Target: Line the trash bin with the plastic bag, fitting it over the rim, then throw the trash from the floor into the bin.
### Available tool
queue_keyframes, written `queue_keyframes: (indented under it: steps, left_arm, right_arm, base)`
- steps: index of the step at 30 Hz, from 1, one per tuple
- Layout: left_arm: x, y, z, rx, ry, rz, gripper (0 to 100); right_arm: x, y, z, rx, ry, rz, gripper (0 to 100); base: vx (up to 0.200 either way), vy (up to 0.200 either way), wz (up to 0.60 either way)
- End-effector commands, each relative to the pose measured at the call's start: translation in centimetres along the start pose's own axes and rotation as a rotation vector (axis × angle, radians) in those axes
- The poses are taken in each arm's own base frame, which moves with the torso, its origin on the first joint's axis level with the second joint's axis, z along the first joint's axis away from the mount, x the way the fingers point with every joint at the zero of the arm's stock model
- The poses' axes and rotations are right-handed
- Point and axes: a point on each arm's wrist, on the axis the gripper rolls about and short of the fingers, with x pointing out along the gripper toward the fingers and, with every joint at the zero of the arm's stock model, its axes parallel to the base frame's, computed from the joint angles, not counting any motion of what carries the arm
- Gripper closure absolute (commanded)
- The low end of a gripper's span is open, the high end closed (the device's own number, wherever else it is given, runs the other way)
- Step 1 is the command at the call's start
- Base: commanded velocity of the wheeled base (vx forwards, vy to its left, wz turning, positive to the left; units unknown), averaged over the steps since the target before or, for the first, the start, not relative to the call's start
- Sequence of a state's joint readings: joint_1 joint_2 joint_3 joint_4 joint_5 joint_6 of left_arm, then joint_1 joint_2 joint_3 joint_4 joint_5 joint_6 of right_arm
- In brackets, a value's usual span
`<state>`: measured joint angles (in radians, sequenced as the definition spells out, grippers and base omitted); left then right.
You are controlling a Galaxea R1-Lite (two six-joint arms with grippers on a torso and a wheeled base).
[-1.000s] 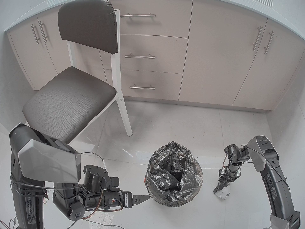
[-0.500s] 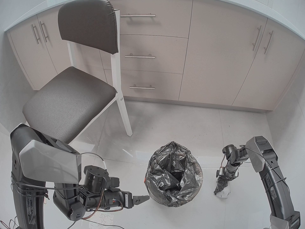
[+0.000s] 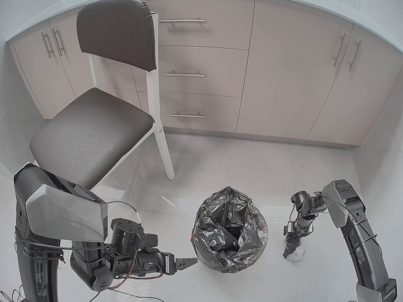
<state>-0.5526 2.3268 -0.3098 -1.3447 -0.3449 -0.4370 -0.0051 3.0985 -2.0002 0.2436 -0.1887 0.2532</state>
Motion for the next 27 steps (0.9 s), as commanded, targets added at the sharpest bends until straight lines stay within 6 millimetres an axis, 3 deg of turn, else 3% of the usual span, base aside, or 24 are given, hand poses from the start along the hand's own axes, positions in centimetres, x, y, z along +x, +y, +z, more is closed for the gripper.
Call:
queue_keyframes:
  steps: [1, 10, 19, 21, 23, 24, 25, 27]
  left_arm:
    - [0.0, 0.0, 0.0, -0.001, 0.001, 0.0, 0]
    - [0.2, 0.1, -0.1, 0.0, 0.004, 0.004, 0]
    - [0.2, 0.1, -0.2, 0.004, -0.01, -0.003, 0]
    - [0.1, 0.1, -0.2, 0.003, -0.014, -0.003, 0]
    - [0.1, 0.1, -0.2, 0.004, -0.013, -0.004, 0]
    - [0.1, 0.1, -0.2, 0.003, -0.015, -0.004, 0]
    - [0.1, 0.1, -0.2, 0.004, -0.013, -0.004, 0]
    - [0.1, 0.1, -0.2, 0.003, -0.014, -0.003, 0]
  right_arm:
    - [0.1, 0.0, -0.1, -0.006, 0.003, -0.001, 100]
    - [0.0, -0.1, -0.5, -0.032, 0.048, -0.001, 100]
    - [-0.3, -0.4, -2.6, -0.031, 0.249, -0.054, 100]
    - [-1.3, -0.9, -4.0, -0.043, 0.41, -0.103, 100]
    - [-1.7, -1.0, -4.3, -0.052, 0.449, -0.116, 100]
    - [-4.9, -1.1, -2.6, -0.045, 0.434, -0.12, 100]
    - [-6.6, -0.9, -1.7, -0.039, 0.403, -0.11, 100]
    - [-8.4, -0.9, -0.6, -0.02, 0.358, -0.102, 100]
  base:
    - [0.0, 0.0, 0.0]
    - [0.0, 0.0, 0.0]
    - [0.0, 0.0, 0.0]
    - [0.0, 0.0, 0.0]
    - [0.0, 0.0, 0.0]
    - [0.0, 0.0, 0.0]
    - [0.0, 0.0, 0.0]
    - [0.0, 0.0, 0.0]
